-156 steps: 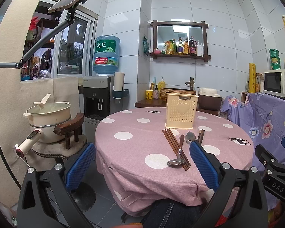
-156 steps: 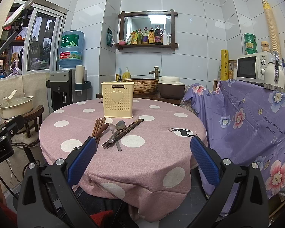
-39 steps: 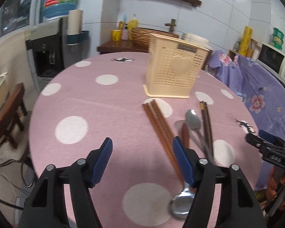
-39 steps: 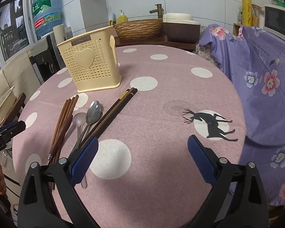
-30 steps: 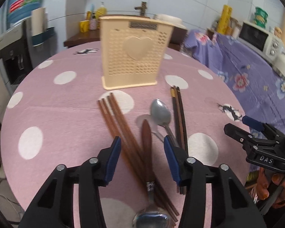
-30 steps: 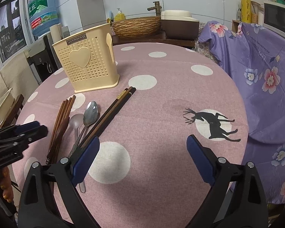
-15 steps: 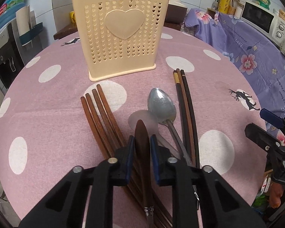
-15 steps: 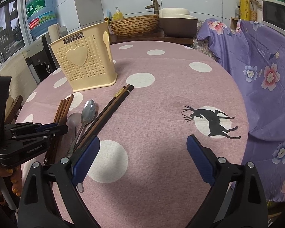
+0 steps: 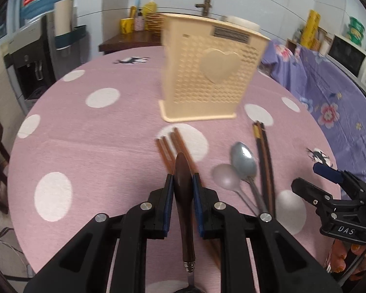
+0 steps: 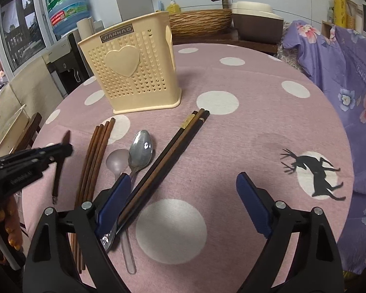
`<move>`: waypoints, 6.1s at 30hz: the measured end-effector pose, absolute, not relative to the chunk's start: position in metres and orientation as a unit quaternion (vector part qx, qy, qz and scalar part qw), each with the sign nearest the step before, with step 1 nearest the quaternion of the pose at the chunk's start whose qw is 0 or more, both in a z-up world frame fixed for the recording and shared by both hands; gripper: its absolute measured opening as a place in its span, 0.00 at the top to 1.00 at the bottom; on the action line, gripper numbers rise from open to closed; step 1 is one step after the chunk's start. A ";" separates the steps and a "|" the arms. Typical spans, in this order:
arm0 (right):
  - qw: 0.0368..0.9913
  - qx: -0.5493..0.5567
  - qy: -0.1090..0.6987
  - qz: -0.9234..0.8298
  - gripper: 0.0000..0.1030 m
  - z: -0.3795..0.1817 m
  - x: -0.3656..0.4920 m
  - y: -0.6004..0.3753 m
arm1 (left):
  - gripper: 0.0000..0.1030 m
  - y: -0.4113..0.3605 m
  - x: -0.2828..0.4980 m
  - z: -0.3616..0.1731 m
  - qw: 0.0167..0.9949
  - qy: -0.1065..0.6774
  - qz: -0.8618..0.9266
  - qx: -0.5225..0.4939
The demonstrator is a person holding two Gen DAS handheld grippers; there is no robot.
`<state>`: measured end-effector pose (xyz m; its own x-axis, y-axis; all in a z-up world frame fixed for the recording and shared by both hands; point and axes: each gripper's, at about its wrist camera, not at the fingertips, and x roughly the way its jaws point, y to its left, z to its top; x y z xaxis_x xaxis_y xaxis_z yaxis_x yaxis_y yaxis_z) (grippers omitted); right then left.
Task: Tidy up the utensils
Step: 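Close the right gripper on a black chopstick while the left gripper holds the spoon, then lift the spoon and black chopstick and carry both over the cream holder, then lower the spoon and chopstick into the holder and open both grippers, then move both grippers back down to the brown wooden chopsticks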
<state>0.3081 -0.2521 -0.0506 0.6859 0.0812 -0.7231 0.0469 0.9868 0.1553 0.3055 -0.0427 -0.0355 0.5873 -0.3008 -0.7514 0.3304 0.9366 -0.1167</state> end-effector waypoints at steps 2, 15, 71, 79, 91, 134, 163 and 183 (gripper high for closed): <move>0.911 0.077 0.406 0.003 0.20 -0.054 0.318 -0.251 | 0.84 -0.034 0.310 -0.035 0.893 0.419 -0.165 0.012; 0.884 0.068 0.459 -0.059 0.43 -0.069 0.369 -0.261 | 0.84 -0.023 0.320 -0.047 0.890 0.428 -0.156 0.002; 0.954 0.093 0.286 0.018 0.92 0.078 0.317 -0.294 | 0.85 0.000 0.317 0.048 0.939 0.314 -0.141 -0.017; 0.955 0.089 0.284 0.016 0.92 0.080 0.319 -0.296 | 0.85 0.003 0.317 0.056 0.942 0.306 -0.138 -0.020; 0.965 0.092 0.240 0.045 0.92 0.137 0.328 -0.289 | 0.85 0.004 0.324 0.132 0.953 0.252 -0.166 -0.035; 0.975 0.062 0.212 0.037 0.92 0.112 0.422 -0.235 | 0.85 -0.079 0.423 0.062 0.935 0.317 -0.158 -0.024; 0.964 0.051 0.261 0.019 0.35 0.064 0.339 -0.247 | 0.05 -0.018 0.323 0.040 0.953 0.284 -0.108 -0.006; 0.917 0.076 0.392 -0.020 0.35 -0.048 0.316 -0.254 | 0.28 0.005 0.291 -0.041 0.920 0.379 -0.092 -0.036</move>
